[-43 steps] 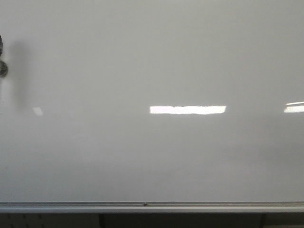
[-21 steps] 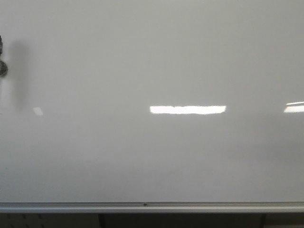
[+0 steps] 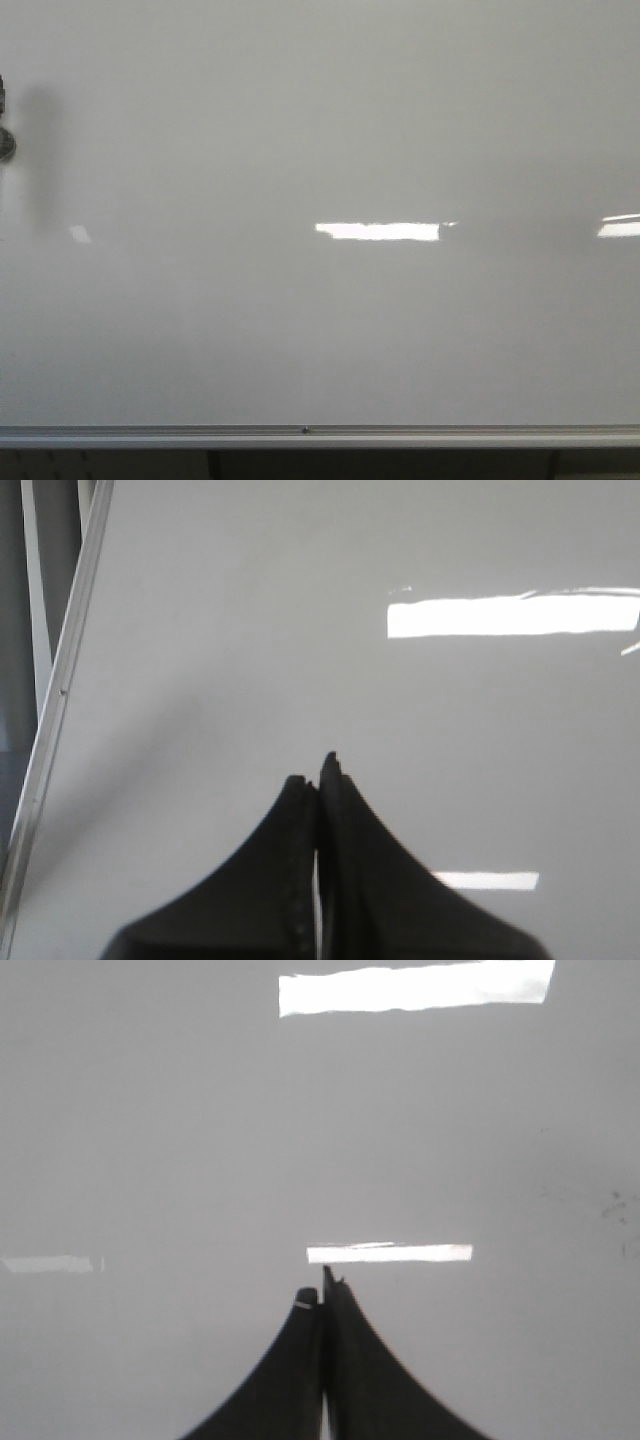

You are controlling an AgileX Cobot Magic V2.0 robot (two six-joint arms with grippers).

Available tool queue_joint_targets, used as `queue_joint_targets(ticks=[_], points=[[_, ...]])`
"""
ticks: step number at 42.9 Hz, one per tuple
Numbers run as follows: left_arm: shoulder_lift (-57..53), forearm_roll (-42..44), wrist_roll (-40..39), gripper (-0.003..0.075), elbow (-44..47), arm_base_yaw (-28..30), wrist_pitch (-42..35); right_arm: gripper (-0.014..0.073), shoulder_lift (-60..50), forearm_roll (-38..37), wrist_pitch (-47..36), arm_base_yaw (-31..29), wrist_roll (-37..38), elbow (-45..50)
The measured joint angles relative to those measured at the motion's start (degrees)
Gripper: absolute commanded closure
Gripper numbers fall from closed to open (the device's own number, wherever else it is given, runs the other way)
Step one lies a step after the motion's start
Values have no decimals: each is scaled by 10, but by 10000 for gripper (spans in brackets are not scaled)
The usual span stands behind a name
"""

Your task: Write number 1 on whiteboard

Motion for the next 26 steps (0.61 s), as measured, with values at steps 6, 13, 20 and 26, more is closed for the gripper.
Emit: queue_joint_targets(ticks=[6,13,20,26], points=[[62,0,0,741,-101,0,84,689,72,0,33,0,1,-80],[152,0,0,741,-185,0,178,689,153,-2,72,0,1,-150],[230,0,0,741,-206,0,223,689,227,-9,86,0,1,-170],[278,-7,0,741,-206,0,268,689,274,-10,102,0,1,-169]])
